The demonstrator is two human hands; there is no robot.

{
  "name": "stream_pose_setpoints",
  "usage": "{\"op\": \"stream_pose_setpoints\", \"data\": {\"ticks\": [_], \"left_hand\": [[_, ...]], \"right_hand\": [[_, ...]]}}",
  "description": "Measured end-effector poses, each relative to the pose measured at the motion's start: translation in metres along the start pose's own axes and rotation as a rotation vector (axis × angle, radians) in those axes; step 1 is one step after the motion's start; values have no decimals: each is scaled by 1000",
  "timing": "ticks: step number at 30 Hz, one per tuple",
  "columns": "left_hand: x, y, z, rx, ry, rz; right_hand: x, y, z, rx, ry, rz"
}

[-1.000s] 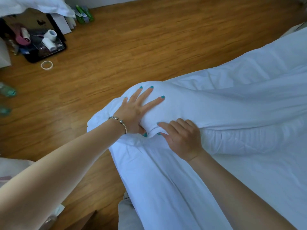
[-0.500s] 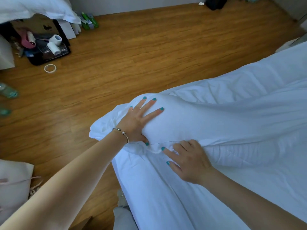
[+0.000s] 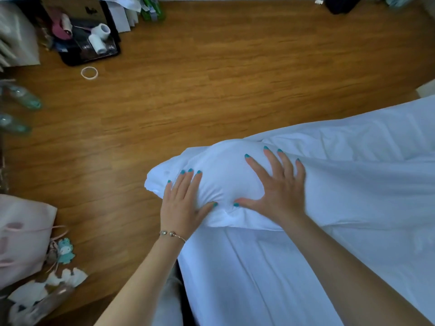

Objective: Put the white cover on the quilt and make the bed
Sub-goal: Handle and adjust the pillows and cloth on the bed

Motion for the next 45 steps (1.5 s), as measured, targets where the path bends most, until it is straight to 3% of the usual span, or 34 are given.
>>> {"op": "stream_pose_setpoints", "data": {"ticks": [4, 8, 12, 14, 16, 20, 22, 24, 28, 30, 32, 34, 36, 41, 43, 45], "left_hand": [[-22, -35, -4, -313, -139, 133], [-26, -13, -8, -595, -295, 198], [-21, 11, -27, -963, -226, 70], [-17, 16, -28, -1039, -158, -45], [-13, 17, -27, -1123, -238, -23], [-17, 6, -27, -1478, -824, 221], [-11, 2, -23, -1625, -1255, 195], [-13, -5, -12, -1617, -1558, 76], [0, -16, -2, -1663, -1752, -75], [4, -8, -13, -1709, -1632, 18], [0, 7, -35, -1603, -1306, 93], [-14, 20, -51, -1312, -867, 4], [-21, 25, -60, -1040, -605, -54], [-9, 34, -58, -942, -455, -368], [-6, 39, -57, -982, -411, -289], [-4, 38, -56, -1180, -692, -108]], "right_hand": [[-3, 0, -1, -4, 4, 51], [-3, -5, -4, -11, -13, 52], [-8, -14, -4, -17, -25, 83], [-11, -17, -6, -21, -19, 106], [-12, -17, -7, -23, -13, 114], [-15, -16, -8, -24, -3, 137], [-14, -16, -6, -30, 3, 156], [-13, -20, 1, -20, 37, 180], [-8, -33, 1, -59, 51, 251], [-5, -36, -2, -77, 31, 283], [-3, -30, -2, -74, 33, 273], [-2, -29, 0, -58, 37, 238], [-3, -32, -1, -48, 46, 241], [-4, -32, -2, -35, 51, 223], [-4, -30, -3, -37, 44, 217], [-4, -29, -4, -41, 43, 206]]}}
Point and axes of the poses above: each hand's wrist, its own y-axis towards the middle knuckle, its own x-axis out of the palm, z = x × y, the point moved 4 cm from there along y, towards the middle knuckle, and after that the axes turned 12 degrees about z, right-handed, at the moved point
